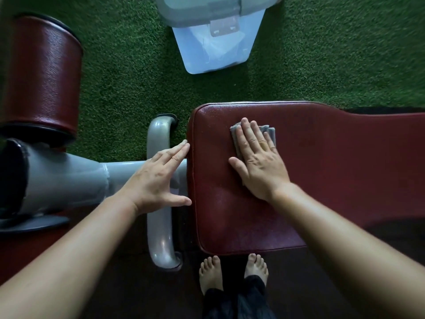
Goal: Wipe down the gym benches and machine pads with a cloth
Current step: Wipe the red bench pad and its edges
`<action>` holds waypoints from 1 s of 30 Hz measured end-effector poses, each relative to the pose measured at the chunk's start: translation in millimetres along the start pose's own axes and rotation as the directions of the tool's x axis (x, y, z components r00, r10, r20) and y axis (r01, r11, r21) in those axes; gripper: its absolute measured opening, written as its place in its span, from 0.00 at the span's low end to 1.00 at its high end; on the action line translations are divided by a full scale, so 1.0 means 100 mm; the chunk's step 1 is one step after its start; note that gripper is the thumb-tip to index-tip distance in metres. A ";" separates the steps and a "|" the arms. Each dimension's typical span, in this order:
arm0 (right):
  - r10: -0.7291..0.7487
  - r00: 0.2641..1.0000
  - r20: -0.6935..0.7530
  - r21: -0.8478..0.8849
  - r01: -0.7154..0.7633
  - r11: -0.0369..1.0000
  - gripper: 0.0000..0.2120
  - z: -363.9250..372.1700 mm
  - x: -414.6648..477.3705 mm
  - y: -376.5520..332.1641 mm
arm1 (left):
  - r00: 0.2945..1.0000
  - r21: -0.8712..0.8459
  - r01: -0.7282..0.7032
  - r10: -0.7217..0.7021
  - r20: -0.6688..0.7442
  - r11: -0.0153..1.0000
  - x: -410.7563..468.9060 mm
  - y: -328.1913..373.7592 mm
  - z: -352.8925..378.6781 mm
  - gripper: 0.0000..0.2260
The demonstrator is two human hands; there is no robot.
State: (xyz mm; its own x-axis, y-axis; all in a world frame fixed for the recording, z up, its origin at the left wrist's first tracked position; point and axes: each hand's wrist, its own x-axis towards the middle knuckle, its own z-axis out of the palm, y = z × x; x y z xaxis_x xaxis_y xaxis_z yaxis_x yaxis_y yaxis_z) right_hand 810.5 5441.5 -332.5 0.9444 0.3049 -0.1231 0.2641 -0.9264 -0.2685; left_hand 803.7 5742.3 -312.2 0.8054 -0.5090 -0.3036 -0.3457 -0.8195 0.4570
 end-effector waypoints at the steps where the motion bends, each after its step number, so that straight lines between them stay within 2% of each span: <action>1: -0.009 1.000 -0.010 -0.005 0.009 1.000 0.36 -0.03 0.08 0.10 | 1.000 -0.002 -0.001 0.001 0.001 1.000 0.00 0.00 0.00 0.59; 2: 0.027 0.999 -0.025 -0.007 -0.027 1.000 0.36 -0.07 0.21 0.17 | 1.000 -0.007 -0.001 0.001 0.000 1.000 0.00 -0.01 0.01 0.60; 5: 0.269 0.961 -0.065 0.053 -0.266 0.963 0.37 -0.16 0.69 0.17 | 1.000 -0.021 0.002 -0.002 -0.014 1.000 0.00 -0.01 0.03 0.60; 7: 0.315 0.946 -0.077 0.085 -0.308 0.947 0.38 -0.10 0.73 -0.12 | 1.000 -0.026 0.012 -0.013 -0.022 1.000 0.00 -0.01 0.03 0.61; 10: 0.135 0.990 -0.051 0.065 -0.131 0.989 0.38 0.09 0.24 -0.55 | 1.000 -0.029 0.019 -0.019 -0.025 0.999 -0.01 0.00 0.03 0.61; 13: -0.010 0.999 -0.034 0.041 0.012 0.999 0.37 0.13 0.09 -0.48 | 1.000 -0.030 0.015 -0.016 -0.027 0.999 0.00 0.01 0.03 0.61; 16: 0.098 0.993 -0.066 0.034 -0.096 0.995 0.36 -0.01 0.61 -0.39 | 0.999 -0.039 0.020 -0.022 -0.037 0.999 0.01 0.00 0.05 0.61; 19: 0.195 0.978 -0.074 0.089 -0.189 0.978 0.37 -0.04 0.89 -0.60 | 0.998 -0.028 0.024 -0.025 -0.056 0.999 0.02 -0.02 0.07 0.60; 20: 0.159 0.984 -0.078 0.096 -0.152 0.984 0.37 -0.02 0.81 -0.69 | 0.998 -0.027 0.023 -0.025 -0.061 0.999 0.02 -0.02 0.08 0.60; 22: -0.020 0.998 -0.052 0.074 0.024 0.997 0.37 0.05 0.46 -0.75 | 0.997 -0.029 0.023 -0.025 -0.067 0.999 0.03 -0.01 0.09 0.60; 24: -0.215 0.977 0.013 0.037 0.214 0.976 0.36 0.09 0.16 -0.65 | 0.997 -0.039 0.035 -0.037 -0.063 0.999 0.02 -0.01 0.08 0.60; 26: -0.322 0.946 0.035 0.008 0.322 0.947 0.35 0.06 0.25 -0.47 | 0.997 -0.045 0.044 -0.046 -0.063 0.998 0.01 0.00 0.08 0.60; 28: -0.273 0.962 0.001 -0.009 0.273 0.962 0.35 0.00 0.52 -0.42 | 0.997 -0.035 0.042 -0.044 -0.062 0.999 0.01 0.00 0.09 0.61; 30: -0.083 0.996 -0.043 0.048 0.085 0.995 0.35 -0.04 0.72 -0.57 | 0.997 -0.017 0.043 -0.044 -0.057 0.999 0.00 0.01 0.08 0.60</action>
State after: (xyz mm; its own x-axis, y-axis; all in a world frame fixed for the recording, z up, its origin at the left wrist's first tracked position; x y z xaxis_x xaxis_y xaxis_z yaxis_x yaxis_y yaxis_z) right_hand 864.3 5515.7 -322.2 0.9269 0.3706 -0.0597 0.3333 -0.8856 -0.3233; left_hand 799.0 5739.4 -318.3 0.8461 -0.4565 -0.2752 -0.3022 -0.8361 0.4579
